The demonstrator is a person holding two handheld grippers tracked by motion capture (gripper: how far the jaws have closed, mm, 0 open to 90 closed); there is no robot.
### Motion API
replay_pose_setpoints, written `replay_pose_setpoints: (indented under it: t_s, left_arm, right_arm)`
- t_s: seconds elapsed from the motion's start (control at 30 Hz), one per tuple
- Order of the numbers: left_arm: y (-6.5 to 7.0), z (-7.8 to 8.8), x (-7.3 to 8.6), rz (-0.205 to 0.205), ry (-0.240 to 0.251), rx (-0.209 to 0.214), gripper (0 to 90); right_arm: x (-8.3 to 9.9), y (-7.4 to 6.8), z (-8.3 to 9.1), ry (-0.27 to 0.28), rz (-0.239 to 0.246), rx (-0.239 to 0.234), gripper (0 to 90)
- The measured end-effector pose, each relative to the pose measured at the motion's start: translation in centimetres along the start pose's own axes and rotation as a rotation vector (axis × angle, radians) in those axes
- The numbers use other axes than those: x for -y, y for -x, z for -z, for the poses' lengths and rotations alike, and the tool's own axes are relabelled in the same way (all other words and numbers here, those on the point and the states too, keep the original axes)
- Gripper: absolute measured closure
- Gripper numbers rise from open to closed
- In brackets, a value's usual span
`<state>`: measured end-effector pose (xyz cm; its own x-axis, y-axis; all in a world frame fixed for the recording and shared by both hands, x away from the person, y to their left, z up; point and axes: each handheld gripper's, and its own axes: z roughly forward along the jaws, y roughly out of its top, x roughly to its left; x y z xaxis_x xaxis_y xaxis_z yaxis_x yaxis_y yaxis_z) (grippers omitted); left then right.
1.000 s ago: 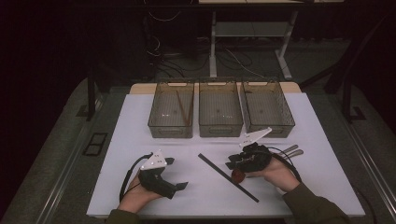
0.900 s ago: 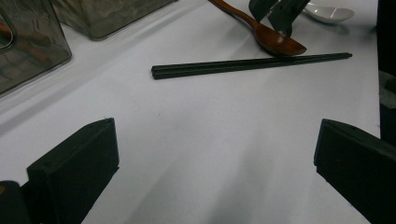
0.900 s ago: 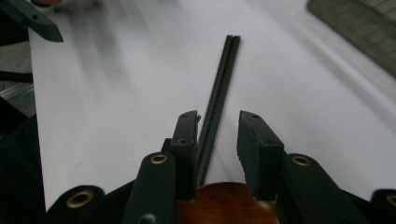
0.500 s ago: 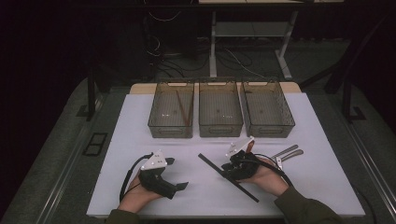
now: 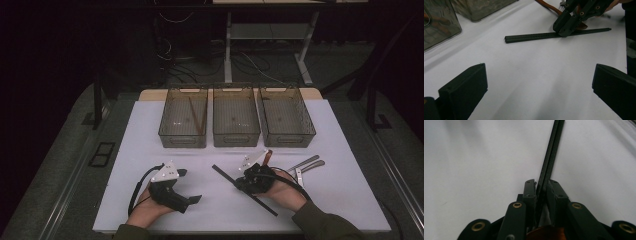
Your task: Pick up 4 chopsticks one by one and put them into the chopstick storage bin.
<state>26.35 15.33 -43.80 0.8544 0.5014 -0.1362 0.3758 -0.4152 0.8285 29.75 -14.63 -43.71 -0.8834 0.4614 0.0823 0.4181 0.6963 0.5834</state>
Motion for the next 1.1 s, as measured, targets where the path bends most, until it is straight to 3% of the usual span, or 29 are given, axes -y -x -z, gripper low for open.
replay_pose_setpoints:
  t_s: [0.2,0.27,0.7,0.9,1.1]
  left_arm:
    - [0.0,0.0,0.0,0.0,0.0,0.001,0.0]
    - [0.0,0.0,0.0,0.0,0.001,0.001,0.0]
    - [0.0,0.0,0.0,-0.002,0.001,0.002,0.0]
    - [0.0,0.0,0.0,-0.002,0.0,0.003,0.0]
    - [0.0,0.0,0.0,-0.003,0.002,0.003,0.0]
  right_arm:
    - [0.0,-0.2,-0.1,-0.004,0.017,0.0,77.8]
    - [0.0,-0.5,-0.1,-0.002,0.017,-0.027,78.0]
    - [-0.3,-1.9,-0.4,-0.013,0.084,-0.072,78.8]
    - [-0.3,-1.9,-0.3,-0.006,0.063,-0.083,75.1]
    - [-0.2,-1.2,1.6,0.069,0.02,-0.093,74.0]
